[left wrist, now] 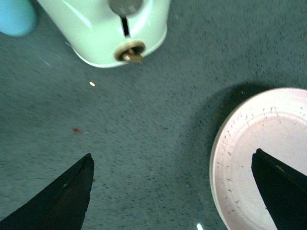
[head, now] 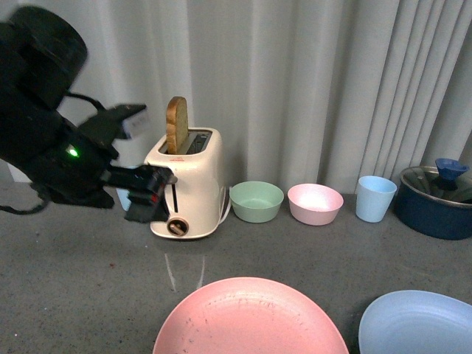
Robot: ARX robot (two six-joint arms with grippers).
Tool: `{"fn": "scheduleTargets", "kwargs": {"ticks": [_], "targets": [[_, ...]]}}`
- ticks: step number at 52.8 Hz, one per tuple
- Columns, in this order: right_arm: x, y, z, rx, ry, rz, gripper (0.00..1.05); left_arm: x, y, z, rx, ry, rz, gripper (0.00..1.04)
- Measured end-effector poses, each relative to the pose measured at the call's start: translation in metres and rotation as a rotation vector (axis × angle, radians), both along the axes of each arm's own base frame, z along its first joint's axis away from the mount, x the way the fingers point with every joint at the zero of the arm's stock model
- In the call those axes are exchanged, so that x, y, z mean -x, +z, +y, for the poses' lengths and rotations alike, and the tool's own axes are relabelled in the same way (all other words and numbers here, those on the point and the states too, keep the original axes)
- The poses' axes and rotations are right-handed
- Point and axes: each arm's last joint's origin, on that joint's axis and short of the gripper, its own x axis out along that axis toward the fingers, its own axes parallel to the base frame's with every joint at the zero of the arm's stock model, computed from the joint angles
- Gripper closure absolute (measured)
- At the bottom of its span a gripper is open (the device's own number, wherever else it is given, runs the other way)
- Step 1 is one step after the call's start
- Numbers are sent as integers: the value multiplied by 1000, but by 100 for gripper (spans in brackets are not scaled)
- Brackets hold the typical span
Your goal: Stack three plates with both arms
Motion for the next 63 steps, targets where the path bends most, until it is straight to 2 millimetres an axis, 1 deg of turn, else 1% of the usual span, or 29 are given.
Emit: {"fn": "scheduleTargets", "kwargs": {"ticks": [2,6,9,10,14,15,20,22,23,25,27,30,31,34,38,39,42,45,47,50,54,57,63], "targets": [[0,0,0,0,0,0,7,8,10,4,-6,1,-48,7],[0,0,0,0,0,0,7,23,24,7,-9,-9,-108,7],[0,0,0,0,0,0,7,43,36,9,-12,-18,-165,7],[0,0,0,0,0,0,7,46,37,9,-12,-19,-173,7],[0,0,0,0,0,0,7,73,48,9,-9,-34,-219,7],[0,0,0,0,0,0,7,83,51,8,-10,-43,-235,7],[0,0,0,0,0,0,7,114,61,7,0,-65,-282,7],[0,0,0,0,0,0,7,122,63,6,-5,-52,-309,8],[0,0,0,0,0,0,7,127,62,5,-12,-1,-363,11],[0,0,0,0,0,0,7,143,60,10,14,192,-564,22],[0,0,0,0,0,0,7,158,55,17,71,302,-684,30],[0,0,0,0,-2,0,7,173,49,25,130,351,-770,41],[0,0,0,0,-1,0,7,175,48,26,134,356,-778,43],[0,0,0,0,0,0,7,185,39,32,157,377,-796,54],[0,0,0,0,0,0,7,195,24,37,161,380,-774,68],[0,0,0,0,0,0,7,196,22,38,160,380,-770,70],[0,0,0,0,0,0,7,203,12,41,160,379,-754,81],[0,0,0,0,-1,0,7,210,6,43,163,375,-754,91],[0,0,0,0,0,0,7,215,3,45,168,373,-759,100],[0,0,0,0,0,0,7,223,-2,48,174,382,-766,101],[0,0,0,0,0,0,7,229,-8,51,174,386,-766,101],[0,0,0,0,0,0,7,233,-12,56,183,365,-762,101],[0,0,0,0,-1,0,7,242,-18,62,176,388,-769,101]]}}
